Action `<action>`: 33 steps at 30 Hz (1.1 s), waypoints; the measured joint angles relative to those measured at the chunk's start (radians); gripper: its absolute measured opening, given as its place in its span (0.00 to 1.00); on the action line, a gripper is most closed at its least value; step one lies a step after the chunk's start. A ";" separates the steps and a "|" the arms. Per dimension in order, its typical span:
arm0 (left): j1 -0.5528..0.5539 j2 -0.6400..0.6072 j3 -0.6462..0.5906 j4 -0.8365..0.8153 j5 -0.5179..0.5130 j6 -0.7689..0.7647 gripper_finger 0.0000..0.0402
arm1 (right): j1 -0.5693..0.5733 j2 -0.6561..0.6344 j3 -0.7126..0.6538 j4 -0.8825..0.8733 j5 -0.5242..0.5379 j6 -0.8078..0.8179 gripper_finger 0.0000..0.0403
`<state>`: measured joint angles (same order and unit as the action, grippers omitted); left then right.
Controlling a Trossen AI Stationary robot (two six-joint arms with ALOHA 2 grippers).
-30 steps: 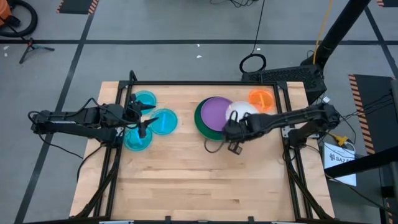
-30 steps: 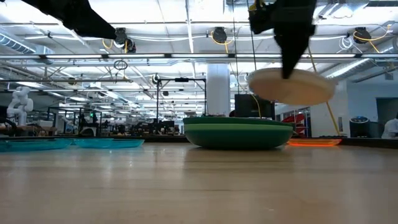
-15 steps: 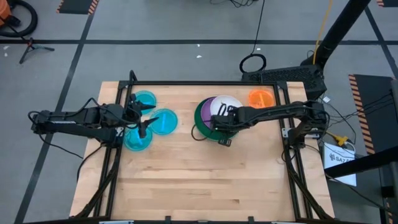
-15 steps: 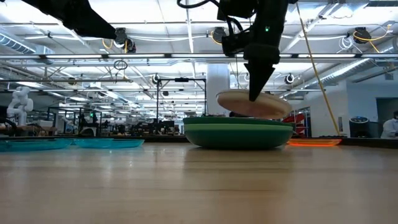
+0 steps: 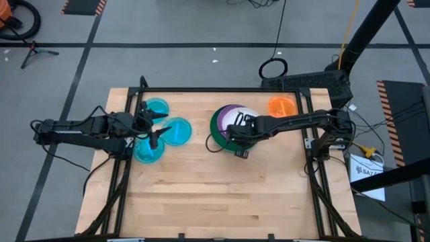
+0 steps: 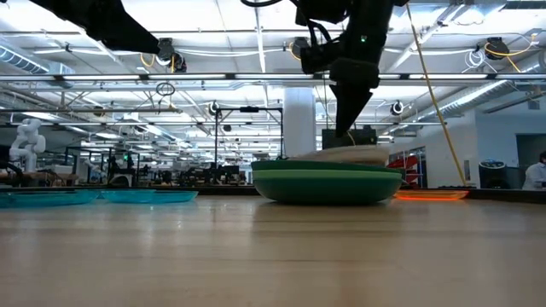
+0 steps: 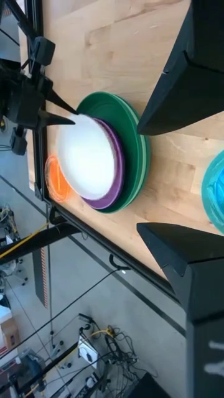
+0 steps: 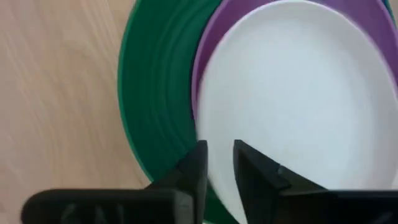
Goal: Stack plastic plates
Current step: Stack the white plate on the purple plate, then stack the orange plate on the white plate
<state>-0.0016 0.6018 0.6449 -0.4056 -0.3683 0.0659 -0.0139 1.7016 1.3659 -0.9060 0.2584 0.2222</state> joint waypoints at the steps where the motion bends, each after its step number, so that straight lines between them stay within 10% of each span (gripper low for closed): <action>1: 0.000 0.000 0.000 0.000 0.000 -0.001 0.61 | 0.000 0.000 0.000 0.007 0.000 0.000 0.20; 33: 0.000 0.094 0.000 0.042 0.000 -0.233 0.61 | 0.067 -0.008 0.000 0.514 0.002 -0.405 0.25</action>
<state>-0.0013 0.6962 0.6449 -0.3636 -0.3687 -0.1674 0.0535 1.6932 1.3655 -0.3920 0.2600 -0.1824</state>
